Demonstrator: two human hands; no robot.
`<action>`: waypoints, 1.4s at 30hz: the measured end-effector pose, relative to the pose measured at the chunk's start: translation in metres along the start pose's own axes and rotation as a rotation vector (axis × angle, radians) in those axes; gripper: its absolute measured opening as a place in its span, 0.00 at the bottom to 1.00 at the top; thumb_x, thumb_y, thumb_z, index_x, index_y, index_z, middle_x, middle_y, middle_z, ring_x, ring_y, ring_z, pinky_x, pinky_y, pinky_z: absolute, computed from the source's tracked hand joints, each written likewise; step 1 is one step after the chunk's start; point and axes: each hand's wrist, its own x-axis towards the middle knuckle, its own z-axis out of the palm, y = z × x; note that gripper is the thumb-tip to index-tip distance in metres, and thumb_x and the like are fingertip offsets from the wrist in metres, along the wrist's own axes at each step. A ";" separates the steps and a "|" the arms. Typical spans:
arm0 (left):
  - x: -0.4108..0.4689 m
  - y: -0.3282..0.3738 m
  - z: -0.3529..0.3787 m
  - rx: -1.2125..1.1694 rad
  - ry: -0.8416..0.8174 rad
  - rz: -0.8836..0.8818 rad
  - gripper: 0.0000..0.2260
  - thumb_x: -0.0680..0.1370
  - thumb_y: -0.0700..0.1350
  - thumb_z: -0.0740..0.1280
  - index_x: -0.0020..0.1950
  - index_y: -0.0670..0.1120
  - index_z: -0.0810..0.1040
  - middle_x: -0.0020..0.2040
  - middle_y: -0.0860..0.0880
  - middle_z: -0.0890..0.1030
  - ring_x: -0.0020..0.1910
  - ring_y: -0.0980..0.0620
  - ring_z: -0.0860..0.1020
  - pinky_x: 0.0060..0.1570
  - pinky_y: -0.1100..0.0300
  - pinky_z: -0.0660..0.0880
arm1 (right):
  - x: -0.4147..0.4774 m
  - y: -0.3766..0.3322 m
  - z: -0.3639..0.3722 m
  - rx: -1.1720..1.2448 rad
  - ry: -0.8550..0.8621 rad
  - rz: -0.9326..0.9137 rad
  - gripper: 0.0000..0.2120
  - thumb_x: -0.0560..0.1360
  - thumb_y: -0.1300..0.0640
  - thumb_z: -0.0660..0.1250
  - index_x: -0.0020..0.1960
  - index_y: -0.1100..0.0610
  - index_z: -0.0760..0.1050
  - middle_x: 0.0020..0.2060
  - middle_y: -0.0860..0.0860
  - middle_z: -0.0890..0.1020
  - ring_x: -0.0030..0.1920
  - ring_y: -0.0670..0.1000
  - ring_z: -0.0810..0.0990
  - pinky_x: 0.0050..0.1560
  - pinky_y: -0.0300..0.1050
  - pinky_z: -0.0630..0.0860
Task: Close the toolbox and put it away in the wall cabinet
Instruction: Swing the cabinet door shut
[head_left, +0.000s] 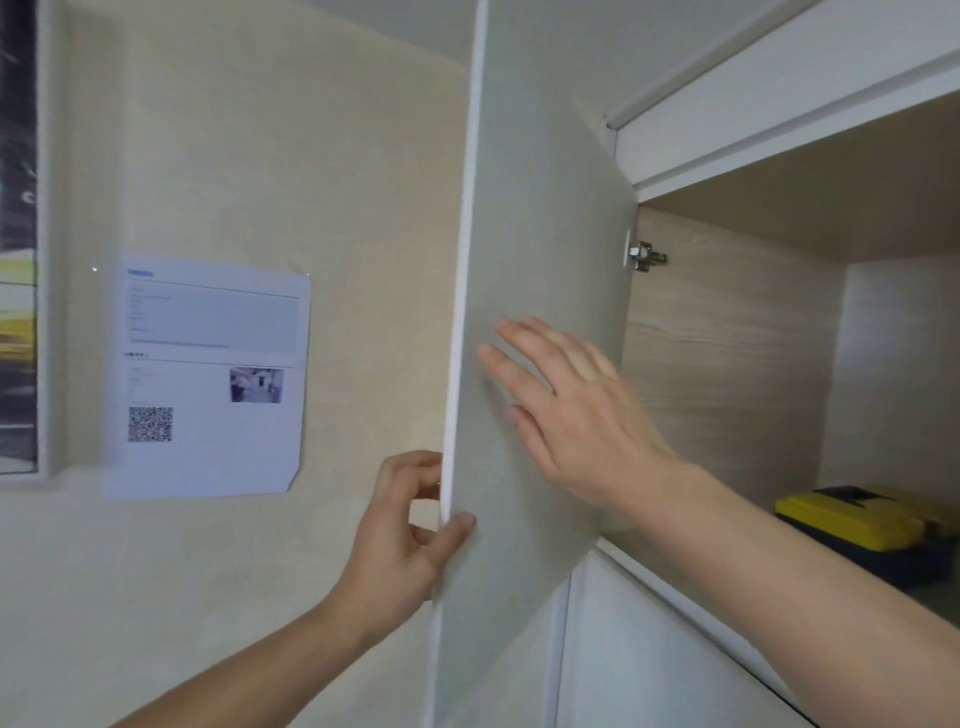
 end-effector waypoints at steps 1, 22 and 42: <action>-0.006 0.007 0.007 -0.016 -0.043 0.055 0.14 0.74 0.45 0.72 0.60 0.53 0.78 0.65 0.59 0.70 0.59 0.58 0.77 0.42 0.66 0.79 | -0.004 0.003 -0.010 -0.039 0.035 -0.042 0.24 0.78 0.54 0.57 0.73 0.56 0.64 0.73 0.58 0.66 0.73 0.59 0.63 0.70 0.59 0.61; 0.051 0.037 0.233 0.293 -0.448 1.255 0.31 0.82 0.52 0.54 0.80 0.42 0.47 0.81 0.42 0.48 0.79 0.39 0.52 0.75 0.39 0.52 | -0.118 0.151 -0.150 -0.688 -0.358 -0.163 0.24 0.80 0.44 0.55 0.71 0.55 0.68 0.73 0.56 0.68 0.75 0.57 0.58 0.73 0.64 0.53; 0.071 0.068 0.359 0.379 -0.555 1.207 0.28 0.81 0.54 0.56 0.78 0.45 0.57 0.81 0.44 0.50 0.80 0.43 0.48 0.72 0.36 0.55 | -0.186 0.226 -0.160 -0.952 -0.553 0.027 0.23 0.80 0.45 0.56 0.71 0.53 0.68 0.73 0.52 0.68 0.74 0.55 0.62 0.72 0.66 0.51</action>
